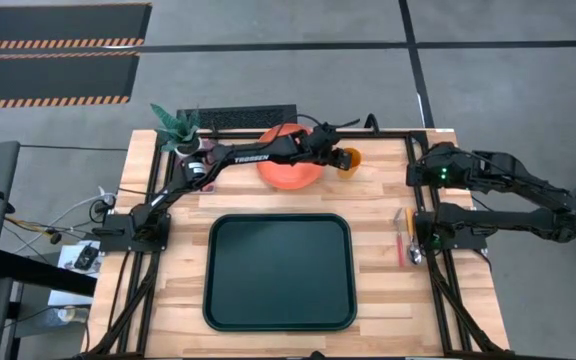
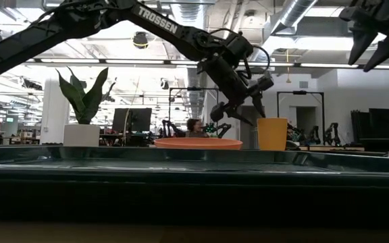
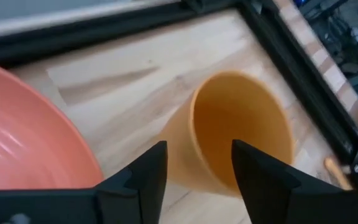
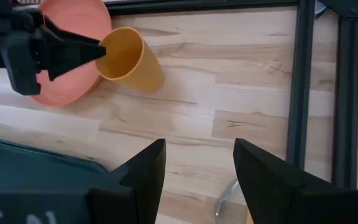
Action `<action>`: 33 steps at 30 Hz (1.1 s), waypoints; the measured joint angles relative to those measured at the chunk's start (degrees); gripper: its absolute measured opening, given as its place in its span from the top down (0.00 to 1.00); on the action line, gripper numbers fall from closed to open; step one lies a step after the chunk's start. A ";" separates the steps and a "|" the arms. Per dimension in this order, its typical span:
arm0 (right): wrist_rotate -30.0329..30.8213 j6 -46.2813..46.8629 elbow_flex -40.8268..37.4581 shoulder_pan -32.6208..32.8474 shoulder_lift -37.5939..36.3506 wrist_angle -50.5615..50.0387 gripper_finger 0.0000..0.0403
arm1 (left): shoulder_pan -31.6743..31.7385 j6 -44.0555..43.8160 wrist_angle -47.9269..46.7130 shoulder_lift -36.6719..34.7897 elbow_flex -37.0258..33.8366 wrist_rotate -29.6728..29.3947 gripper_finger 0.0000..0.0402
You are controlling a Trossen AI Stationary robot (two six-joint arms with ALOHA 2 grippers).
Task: Pick and place plate/cup/fork/spoon on tray
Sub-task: Put the yellow cup on the black serving tray
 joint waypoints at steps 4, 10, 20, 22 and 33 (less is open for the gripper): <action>0.00 -0.03 0.00 -0.01 0.00 -0.27 0.47 | 0.00 -2.81 -0.18 0.97 0.03 0.80 0.53; -0.02 -0.17 0.00 0.00 -0.02 -0.29 0.47 | 0.18 -3.02 -0.12 1.13 -0.01 -0.28 0.60; -0.18 -1.04 0.00 -0.01 -0.02 -0.32 0.47 | 0.83 -2.05 0.40 1.13 -0.01 1.78 0.98; -0.17 -1.04 0.00 -0.01 -0.02 -0.31 0.47 | 0.83 -2.01 0.36 1.13 -0.01 2.75 0.98; 1.77 -2.40 -0.02 -0.01 -0.08 -0.32 0.47 | -0.83 -0.20 -2.48 -3.49 -0.03 10.08 1.00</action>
